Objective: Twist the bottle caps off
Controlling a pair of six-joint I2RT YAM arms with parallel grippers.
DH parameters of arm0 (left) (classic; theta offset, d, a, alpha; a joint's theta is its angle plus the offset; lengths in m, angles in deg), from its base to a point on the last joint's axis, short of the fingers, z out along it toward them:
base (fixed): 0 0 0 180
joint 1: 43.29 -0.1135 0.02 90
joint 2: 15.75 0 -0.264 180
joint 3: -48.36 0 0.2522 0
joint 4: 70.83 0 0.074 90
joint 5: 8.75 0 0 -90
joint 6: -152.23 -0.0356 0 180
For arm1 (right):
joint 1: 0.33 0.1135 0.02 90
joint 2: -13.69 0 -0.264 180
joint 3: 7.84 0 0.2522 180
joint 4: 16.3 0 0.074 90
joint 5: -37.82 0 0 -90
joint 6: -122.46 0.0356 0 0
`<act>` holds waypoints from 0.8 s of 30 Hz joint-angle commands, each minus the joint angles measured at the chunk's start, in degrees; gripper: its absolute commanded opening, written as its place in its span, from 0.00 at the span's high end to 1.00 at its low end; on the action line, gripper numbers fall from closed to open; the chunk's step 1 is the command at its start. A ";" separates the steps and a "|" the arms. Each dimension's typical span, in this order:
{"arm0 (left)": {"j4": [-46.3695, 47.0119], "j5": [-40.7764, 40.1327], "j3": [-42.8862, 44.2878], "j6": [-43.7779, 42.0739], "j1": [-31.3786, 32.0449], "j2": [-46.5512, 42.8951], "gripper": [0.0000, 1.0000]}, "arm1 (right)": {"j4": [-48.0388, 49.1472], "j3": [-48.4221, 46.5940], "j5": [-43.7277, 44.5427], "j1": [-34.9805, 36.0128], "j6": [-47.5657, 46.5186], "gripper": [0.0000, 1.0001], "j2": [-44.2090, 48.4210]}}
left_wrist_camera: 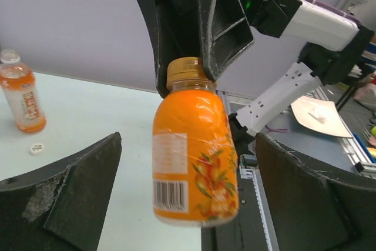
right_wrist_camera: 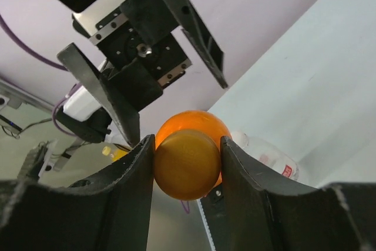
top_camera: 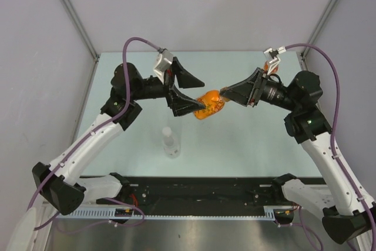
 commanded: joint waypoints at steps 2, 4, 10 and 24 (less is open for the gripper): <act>-0.67 3.48 2.59 -0.63 2.38 0.59 0.00 | -4.79 -5.45 3.32 4.53 -7.85 1.00 -0.91; -3.21 2.79 3.03 -1.95 3.09 0.59 0.01 | -4.79 -6.06 4.29 5.59 -8.47 1.00 -1.09; -5.60 2.78 1.98 -4.07 4.58 0.06 0.00 | -5.50 -7.82 5.96 7.17 -10.22 1.00 -2.41; -7.44 2.69 -0.13 -6.44 6.17 0.06 0.03 | -1.63 -8.00 5.35 7.79 -9.09 1.00 -2.15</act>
